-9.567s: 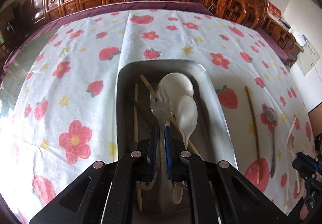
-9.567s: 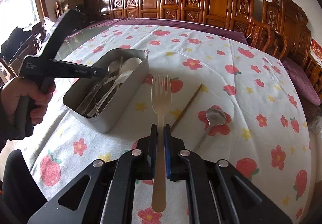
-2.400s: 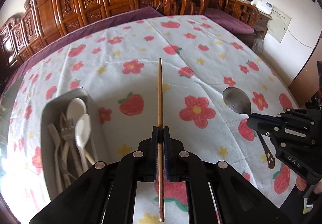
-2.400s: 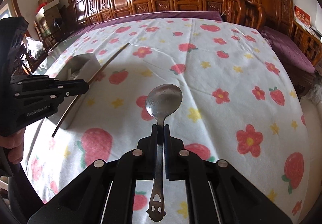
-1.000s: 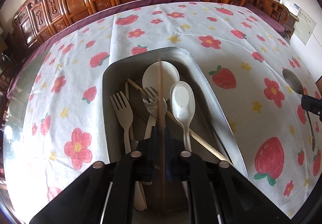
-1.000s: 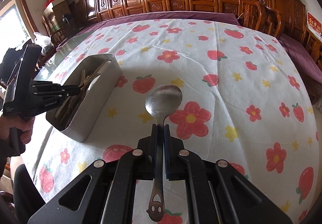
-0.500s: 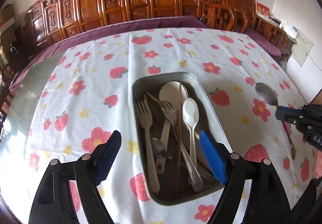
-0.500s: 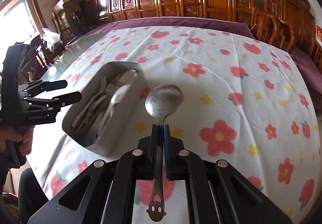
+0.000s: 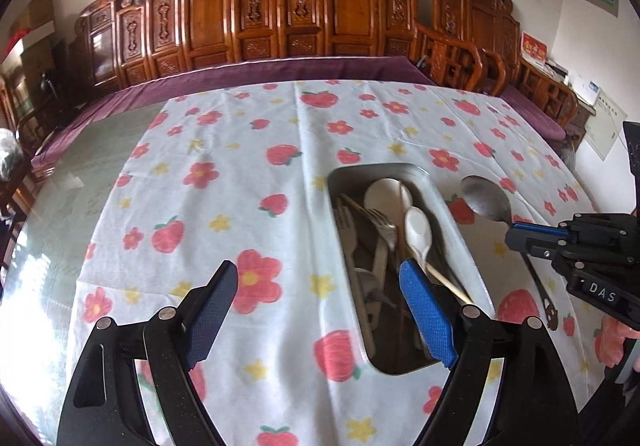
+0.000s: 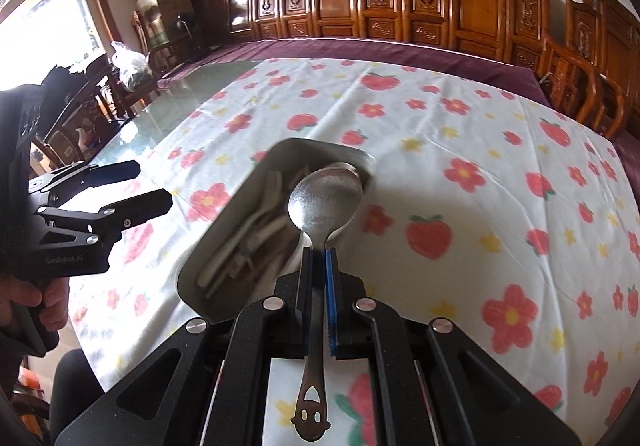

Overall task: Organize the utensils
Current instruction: 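Lower the metal spoon into the tray and open the right gripper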

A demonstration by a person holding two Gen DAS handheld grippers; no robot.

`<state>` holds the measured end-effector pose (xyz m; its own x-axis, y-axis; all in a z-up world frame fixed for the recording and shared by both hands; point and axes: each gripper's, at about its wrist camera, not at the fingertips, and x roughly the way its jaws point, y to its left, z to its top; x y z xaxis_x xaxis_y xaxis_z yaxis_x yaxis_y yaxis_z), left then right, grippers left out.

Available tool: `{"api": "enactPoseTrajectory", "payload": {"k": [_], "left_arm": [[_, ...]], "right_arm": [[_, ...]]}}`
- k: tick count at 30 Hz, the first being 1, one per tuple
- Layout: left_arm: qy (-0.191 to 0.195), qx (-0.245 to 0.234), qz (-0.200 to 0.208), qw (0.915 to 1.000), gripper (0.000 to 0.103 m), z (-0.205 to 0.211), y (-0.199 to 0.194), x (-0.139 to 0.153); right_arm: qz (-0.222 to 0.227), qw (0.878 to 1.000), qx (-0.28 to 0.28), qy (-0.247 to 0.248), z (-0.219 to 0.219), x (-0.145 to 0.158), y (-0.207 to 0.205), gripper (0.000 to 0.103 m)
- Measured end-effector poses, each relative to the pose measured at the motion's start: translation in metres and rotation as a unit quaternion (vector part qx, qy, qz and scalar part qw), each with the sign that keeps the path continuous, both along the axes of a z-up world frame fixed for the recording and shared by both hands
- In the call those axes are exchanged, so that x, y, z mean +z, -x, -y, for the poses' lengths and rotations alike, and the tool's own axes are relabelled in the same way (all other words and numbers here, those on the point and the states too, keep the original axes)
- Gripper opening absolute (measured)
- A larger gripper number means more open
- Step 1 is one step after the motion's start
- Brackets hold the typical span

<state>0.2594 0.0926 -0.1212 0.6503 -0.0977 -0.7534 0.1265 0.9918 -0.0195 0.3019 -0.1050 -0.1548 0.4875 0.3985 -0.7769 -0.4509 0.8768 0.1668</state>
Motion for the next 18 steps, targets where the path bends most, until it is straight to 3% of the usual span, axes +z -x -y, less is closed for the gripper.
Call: {"api": "enactPoseTrajectory", "payload": {"k": [11,18], "left_arm": [[-0.002,0.023,0.012,0.9997,0.08,-0.029,0.005,0.006],[0.0,0.04,0.019,0.999,0.08,-0.04,0.006,0.007]], "right_arm": [[-0.036,0.999,-0.005,-0.014,-0.05,-0.02,-0.038,0.007],[-0.049,0.999,-0.018,0.009,-0.068,-0.041,-0.053,0.007]]}}
